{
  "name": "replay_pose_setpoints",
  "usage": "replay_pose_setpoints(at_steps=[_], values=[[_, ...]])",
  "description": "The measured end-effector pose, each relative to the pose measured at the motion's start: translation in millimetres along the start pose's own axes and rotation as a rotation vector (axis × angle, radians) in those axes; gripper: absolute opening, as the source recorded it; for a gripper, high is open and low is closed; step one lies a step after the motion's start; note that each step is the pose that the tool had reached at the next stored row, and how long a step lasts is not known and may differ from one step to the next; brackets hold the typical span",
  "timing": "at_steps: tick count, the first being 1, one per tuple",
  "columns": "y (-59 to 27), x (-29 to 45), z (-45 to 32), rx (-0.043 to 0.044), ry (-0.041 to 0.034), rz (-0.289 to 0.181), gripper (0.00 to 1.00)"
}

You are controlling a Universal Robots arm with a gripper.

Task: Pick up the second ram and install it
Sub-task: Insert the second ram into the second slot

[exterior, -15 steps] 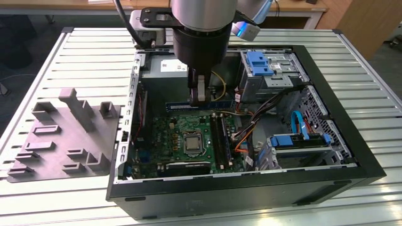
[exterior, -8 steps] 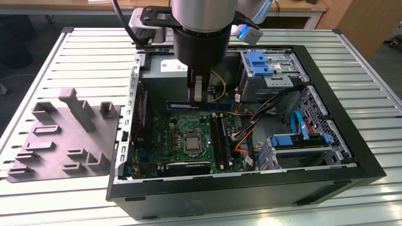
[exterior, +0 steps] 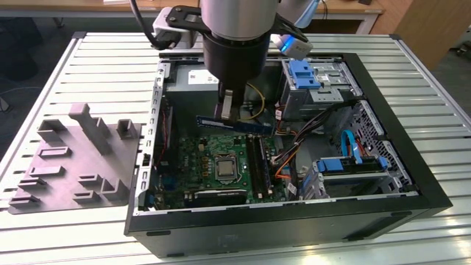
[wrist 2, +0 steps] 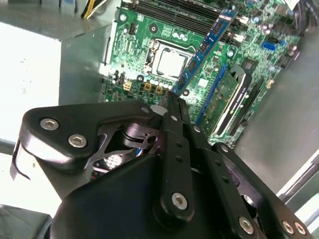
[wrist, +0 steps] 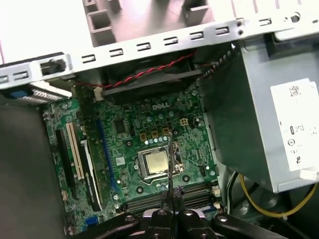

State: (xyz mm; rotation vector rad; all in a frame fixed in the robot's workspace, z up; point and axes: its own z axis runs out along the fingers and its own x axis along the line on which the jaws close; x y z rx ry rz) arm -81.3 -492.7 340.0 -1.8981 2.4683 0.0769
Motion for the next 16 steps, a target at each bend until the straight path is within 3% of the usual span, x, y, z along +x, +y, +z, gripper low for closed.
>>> replay_pose_setpoints(at_steps=[16], values=[[-0.1, 0.3, 5.2, 0.0149, -0.0066, 0.29, 0.12]])
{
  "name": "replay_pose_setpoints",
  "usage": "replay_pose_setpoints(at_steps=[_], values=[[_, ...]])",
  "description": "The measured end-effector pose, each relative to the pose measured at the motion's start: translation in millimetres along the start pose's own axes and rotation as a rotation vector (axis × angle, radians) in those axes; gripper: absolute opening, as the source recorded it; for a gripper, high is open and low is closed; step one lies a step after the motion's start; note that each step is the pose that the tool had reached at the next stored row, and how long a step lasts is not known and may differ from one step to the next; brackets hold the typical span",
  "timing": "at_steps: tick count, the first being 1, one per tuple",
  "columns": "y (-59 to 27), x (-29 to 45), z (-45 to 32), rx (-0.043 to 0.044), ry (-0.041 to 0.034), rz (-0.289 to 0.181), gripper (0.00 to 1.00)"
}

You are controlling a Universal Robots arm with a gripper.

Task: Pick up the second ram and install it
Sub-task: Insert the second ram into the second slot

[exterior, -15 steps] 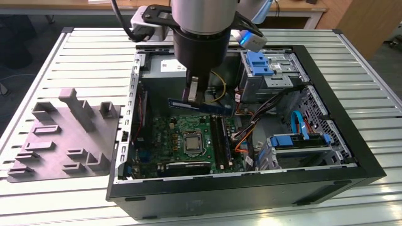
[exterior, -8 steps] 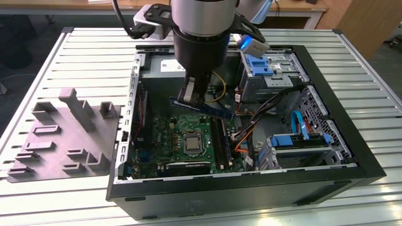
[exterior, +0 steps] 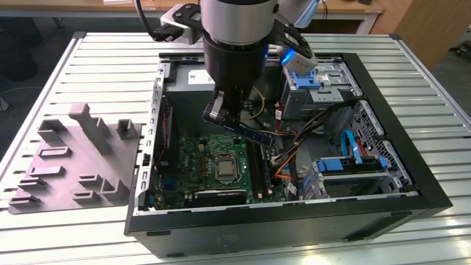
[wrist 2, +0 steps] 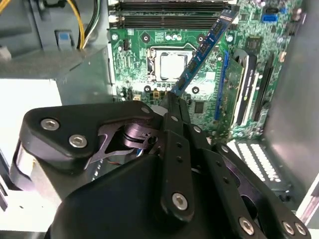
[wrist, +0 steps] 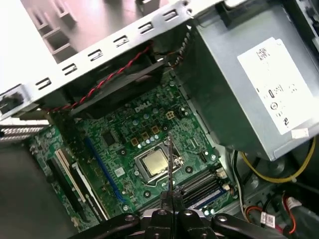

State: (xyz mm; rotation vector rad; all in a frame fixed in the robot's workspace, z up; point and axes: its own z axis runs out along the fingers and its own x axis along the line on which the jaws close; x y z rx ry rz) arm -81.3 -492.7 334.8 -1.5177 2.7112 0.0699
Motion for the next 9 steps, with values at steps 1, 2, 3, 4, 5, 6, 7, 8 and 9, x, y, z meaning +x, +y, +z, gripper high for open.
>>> replay_pose_setpoints(at_steps=[1, 2, 3, 4, 5, 6, 7, 8, 9], values=[[0.0, 0.0, 0.3, 0.0009, -0.0005, 0.018, 0.12], [0.0, 0.0, 0.6, 0.0018, -0.0009, 0.035, 0.12], [0.0, 0.0, 0.9, 0.0028, -0.0013, 0.055, 0.12], [0.0, 0.1, 1.2, 0.0038, -0.0017, 0.073, 0.12], [0.0, 0.1, 1.5, 0.0047, -0.0021, 0.091, 0.12], [0.0, 0.1, 1.8, 0.0056, -0.0024, 0.109, 0.12], [0.0, 0.1, 2.1, 0.0065, -0.0029, 0.127, 0.12], [-0.1, 0.1, 2.5, 0.0075, -0.0033, 0.145, 0.12], [-0.1, 0.1, 2.8, 0.0084, -0.0038, 0.163, 0.12]])
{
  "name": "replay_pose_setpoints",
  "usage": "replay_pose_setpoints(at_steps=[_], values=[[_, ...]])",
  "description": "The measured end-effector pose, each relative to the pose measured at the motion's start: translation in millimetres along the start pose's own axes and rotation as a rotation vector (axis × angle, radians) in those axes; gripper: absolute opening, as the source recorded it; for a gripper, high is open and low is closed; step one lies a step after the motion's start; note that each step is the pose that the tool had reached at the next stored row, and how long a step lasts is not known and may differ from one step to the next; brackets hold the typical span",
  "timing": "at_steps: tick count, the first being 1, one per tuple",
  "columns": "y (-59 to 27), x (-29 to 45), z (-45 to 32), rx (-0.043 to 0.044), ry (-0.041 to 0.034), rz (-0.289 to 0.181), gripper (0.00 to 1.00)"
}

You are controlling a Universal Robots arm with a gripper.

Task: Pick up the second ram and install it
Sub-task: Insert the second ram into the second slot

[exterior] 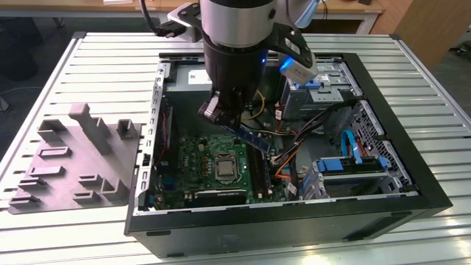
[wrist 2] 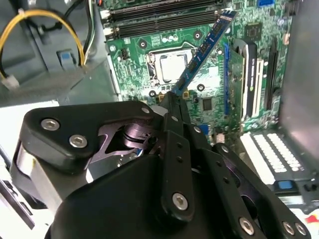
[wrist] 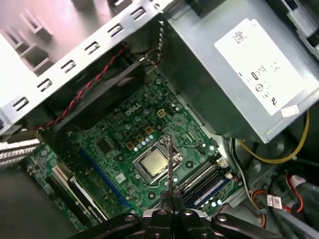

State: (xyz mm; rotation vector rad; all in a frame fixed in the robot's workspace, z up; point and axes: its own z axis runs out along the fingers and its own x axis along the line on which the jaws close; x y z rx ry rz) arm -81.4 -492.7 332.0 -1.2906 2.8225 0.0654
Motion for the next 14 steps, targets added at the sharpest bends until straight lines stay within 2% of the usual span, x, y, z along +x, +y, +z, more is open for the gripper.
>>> replay_pose_setpoints(at_steps=[14], values=[[-0.1, 0.2, 4.0, 0.0132, -0.0058, 0.256, 0.12]])
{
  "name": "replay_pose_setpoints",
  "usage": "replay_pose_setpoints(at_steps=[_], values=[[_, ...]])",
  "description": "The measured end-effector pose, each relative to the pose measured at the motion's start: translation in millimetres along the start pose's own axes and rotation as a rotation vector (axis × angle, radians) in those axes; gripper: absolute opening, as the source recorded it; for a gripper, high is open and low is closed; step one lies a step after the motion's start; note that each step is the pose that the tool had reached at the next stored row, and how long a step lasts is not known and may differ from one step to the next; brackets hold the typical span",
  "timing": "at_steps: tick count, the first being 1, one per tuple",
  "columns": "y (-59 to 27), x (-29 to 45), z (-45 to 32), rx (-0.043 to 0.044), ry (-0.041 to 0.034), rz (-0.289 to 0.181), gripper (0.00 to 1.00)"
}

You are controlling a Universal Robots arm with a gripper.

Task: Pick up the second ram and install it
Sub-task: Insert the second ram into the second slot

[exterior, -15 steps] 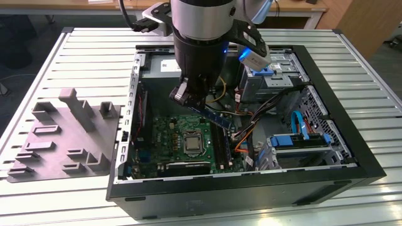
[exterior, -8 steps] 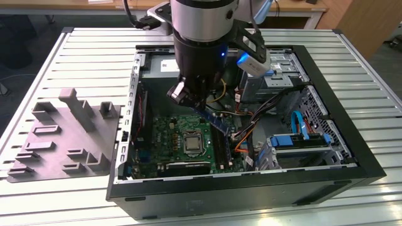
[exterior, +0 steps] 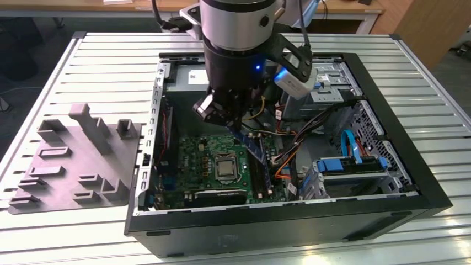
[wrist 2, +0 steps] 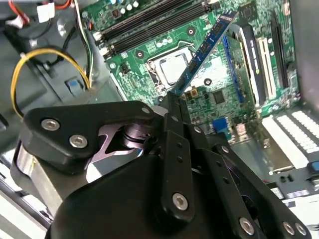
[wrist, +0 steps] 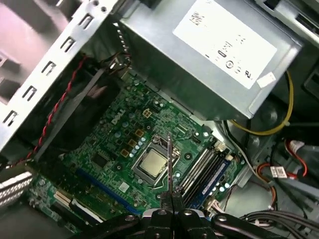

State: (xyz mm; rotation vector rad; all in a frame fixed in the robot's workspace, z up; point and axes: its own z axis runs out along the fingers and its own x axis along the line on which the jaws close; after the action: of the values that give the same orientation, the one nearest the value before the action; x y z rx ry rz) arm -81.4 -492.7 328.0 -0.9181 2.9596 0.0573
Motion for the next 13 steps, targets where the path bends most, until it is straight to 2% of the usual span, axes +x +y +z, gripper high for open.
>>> replay_pose_setpoints(at_steps=[13], values=[[-0.1, 0.2, 3.7, 0.0121, -0.0053, 0.235, 0.12]])
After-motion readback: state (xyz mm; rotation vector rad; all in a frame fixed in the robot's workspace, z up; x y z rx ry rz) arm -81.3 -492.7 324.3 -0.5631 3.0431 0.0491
